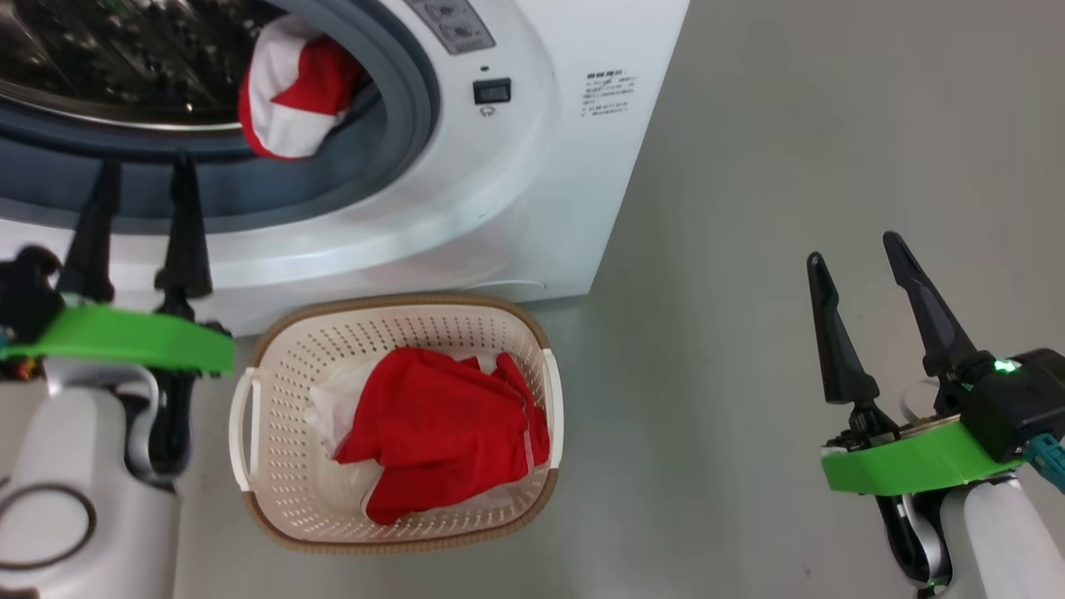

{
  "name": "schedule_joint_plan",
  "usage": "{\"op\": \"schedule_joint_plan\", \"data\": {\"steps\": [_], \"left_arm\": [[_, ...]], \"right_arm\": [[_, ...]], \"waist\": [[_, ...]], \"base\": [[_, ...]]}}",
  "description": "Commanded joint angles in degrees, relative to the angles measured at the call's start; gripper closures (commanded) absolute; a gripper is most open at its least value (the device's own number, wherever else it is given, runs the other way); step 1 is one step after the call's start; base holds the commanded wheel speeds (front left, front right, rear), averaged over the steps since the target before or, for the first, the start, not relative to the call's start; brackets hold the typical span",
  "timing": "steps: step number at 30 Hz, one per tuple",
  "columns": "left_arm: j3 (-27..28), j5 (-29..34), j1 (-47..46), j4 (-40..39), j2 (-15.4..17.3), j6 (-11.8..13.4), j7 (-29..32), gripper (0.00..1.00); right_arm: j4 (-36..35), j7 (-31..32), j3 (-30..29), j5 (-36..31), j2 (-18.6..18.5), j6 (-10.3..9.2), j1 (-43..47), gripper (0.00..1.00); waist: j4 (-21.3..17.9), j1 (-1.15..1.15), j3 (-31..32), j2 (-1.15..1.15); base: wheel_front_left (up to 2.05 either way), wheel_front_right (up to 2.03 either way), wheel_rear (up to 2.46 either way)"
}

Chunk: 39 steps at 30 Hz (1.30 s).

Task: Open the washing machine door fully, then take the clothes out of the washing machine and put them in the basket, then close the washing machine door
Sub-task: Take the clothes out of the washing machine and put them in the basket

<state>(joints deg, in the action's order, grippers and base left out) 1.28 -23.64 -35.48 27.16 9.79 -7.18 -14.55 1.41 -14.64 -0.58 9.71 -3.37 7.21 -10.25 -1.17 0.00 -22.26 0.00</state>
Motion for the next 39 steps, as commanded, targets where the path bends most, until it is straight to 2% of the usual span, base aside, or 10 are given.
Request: {"op": "schedule_joint_plan", "data": {"steps": [1, 9, 17, 26, 33, 34, 35, 36, 37, 39], "left_arm": [[1.48, 0.34, -1.17, -1.08, 2.27, -0.31, -0.45, 0.0], [-0.14, -3.29, -12.05, 7.5, 3.21, -0.31, -0.45, 0.0], [-4.42, -11.79, -21.92, 18.86, 4.79, -0.31, 0.15, 0.0], [-11.96, -16.0, -28.83, 29.18, 8.18, -0.31, 10.32, 0.0], [-14.87, -17.78, -31.21, 34.15, 9.69, -0.31, 17.06, 0.0], [-15.19, -17.9, -31.37, 34.35, 10.02, -0.31, 16.94, 0.06], [-15.19, -17.9, -31.37, 34.35, 10.02, -0.31, 16.94, 0.06], [-15.54, -17.89, -31.44, 34.59, 10.25, -0.31, 16.58, 0.59], [-15.97, -17.77, -31.45, 34.83, 10.42, -0.31, 16.13, 1.0], [-16.53, -17.64, -31.54, 35.18, 10.67, -0.31, 14.58, 1.0]], "right_arm": [[-1.68, -0.36, 1.58, -0.5, -0.41, 0.28, -1.07, 0.0], [-1.37, -0.36, 2.19, -0.55, -0.15, 0.28, -3.15, 0.0], [1.78, -0.36, 5.3, -0.26, -0.42, 0.28, -4.74, 0.0], [7.6, -0.36, 9.94, 3.46, -1.55, 0.28, -5.83, 0.0], [10.54, -0.36, 11.63, 6.05, -2.01, 0.28, -6.82, 0.0], [10.55, -0.36, 11.48, 6.06, -1.97, 0.28, -6.89, 0.0], [10.55, -0.36, 11.48, 6.06, -1.97, 0.28, -6.89, 0.0], [10.51, -0.36, 11.32, 5.99, -1.89, 0.28, -6.95, 0.0], [10.49, -0.36, 11.18, 5.91, -1.81, 0.28, -6.96, 0.0], [10.32, -0.36, 10.68, 5.66, -1.64, 0.28, -6.91, 0.0]], "waist": [[-0.53, 0.0, -2.01, 0.0], [-2.22, 0.0, -6.72, 0.0], [-3.87, 0.0, -8.8, 0.0], [-6.23, 0.0, -8.62, 0.0], [-7.86, 0.0, -8.48, 0.0], [-7.98, 0.0, -8.51, 0.0], [-7.98, 0.0, -8.51, 0.0], [-8.08, 0.0, -8.53, 0.0], [-8.14, 0.0, -8.52, 0.0], [-8.21, 0.0, -8.46, 0.0]], "base": [[0.0, 0.0, 0.0], [0.0, 0.0, 0.0], [0.0, 0.0, 0.0], [0.0, 0.0, 0.0], [0.0, 0.0, 0.0], [0.0, 0.0, 0.0], [0.0, 0.0, 0.0], [0.0, 0.0, 0.0], [0.0, 0.0, 0.0], [0.0, 0.0, 0.0]]}}
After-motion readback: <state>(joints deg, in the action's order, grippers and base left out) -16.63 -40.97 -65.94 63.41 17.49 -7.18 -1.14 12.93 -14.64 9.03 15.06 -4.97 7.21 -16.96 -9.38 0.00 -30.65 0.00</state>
